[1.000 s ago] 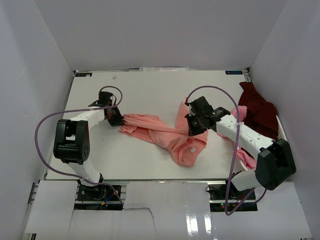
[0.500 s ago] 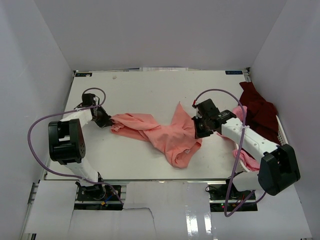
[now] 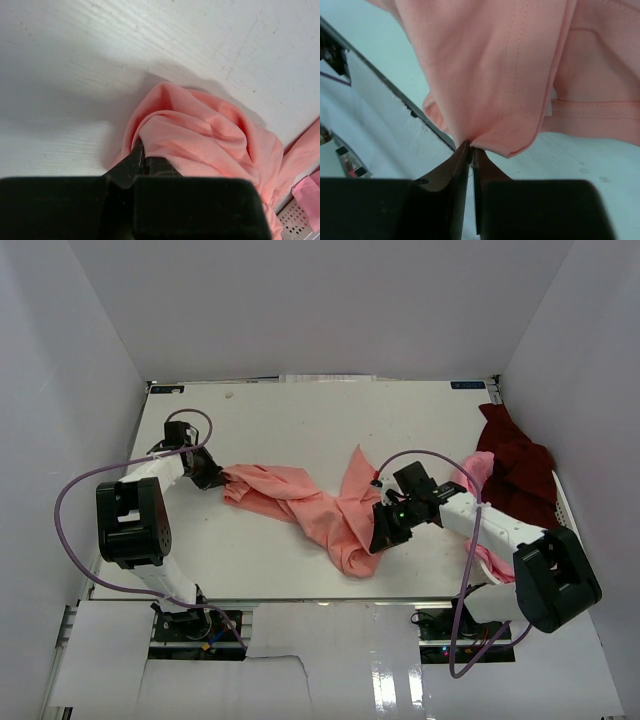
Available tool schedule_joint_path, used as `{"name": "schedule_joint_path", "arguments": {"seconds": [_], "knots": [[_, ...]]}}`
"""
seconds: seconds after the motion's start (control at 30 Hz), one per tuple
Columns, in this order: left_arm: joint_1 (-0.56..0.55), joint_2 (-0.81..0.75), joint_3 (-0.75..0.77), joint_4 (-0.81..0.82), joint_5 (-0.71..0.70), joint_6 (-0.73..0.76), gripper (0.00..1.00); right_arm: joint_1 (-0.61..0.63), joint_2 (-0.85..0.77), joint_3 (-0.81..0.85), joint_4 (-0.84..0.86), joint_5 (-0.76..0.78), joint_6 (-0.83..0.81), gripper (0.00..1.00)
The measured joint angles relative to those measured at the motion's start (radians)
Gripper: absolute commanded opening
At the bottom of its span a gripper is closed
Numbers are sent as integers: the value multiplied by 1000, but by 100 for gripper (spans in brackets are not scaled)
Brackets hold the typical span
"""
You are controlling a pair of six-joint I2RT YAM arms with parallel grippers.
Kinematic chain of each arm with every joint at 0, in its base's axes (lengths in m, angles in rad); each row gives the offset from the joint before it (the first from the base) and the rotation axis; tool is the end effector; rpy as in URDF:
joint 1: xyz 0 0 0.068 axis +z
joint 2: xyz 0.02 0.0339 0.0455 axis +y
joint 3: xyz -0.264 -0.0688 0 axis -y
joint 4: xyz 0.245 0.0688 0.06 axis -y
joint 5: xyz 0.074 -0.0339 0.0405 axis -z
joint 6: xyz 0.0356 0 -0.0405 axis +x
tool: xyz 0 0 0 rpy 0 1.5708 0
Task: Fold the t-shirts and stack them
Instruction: Flatten out the tshirt
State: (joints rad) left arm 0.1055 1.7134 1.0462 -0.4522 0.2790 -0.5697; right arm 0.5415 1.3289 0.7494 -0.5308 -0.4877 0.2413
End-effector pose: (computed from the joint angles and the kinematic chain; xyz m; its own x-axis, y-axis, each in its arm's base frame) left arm 0.3335 0.0255 0.1730 -0.7633 -0.6023 -0.2337 -0.4673 0.7645 -0.4440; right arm 0.1983 0.1388 0.1914 -0.8969 -0.2931 -0.3312 -0.4320 0.7412 0.5138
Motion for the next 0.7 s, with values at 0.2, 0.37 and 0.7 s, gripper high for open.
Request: {"name": "schedule_joint_path", "arguments": {"seconds": [0.2,0.37,0.7], "knots": [[0,0,23,-2,1,20,14,4,19,-21,8,-58,20,73],[0,0,23,-14,2,31,37,-7,-16,-19,10,-10,41,69],[0,-4,19,-15,1,31,39,-127,-161,-175,132,20,261,55]]}}
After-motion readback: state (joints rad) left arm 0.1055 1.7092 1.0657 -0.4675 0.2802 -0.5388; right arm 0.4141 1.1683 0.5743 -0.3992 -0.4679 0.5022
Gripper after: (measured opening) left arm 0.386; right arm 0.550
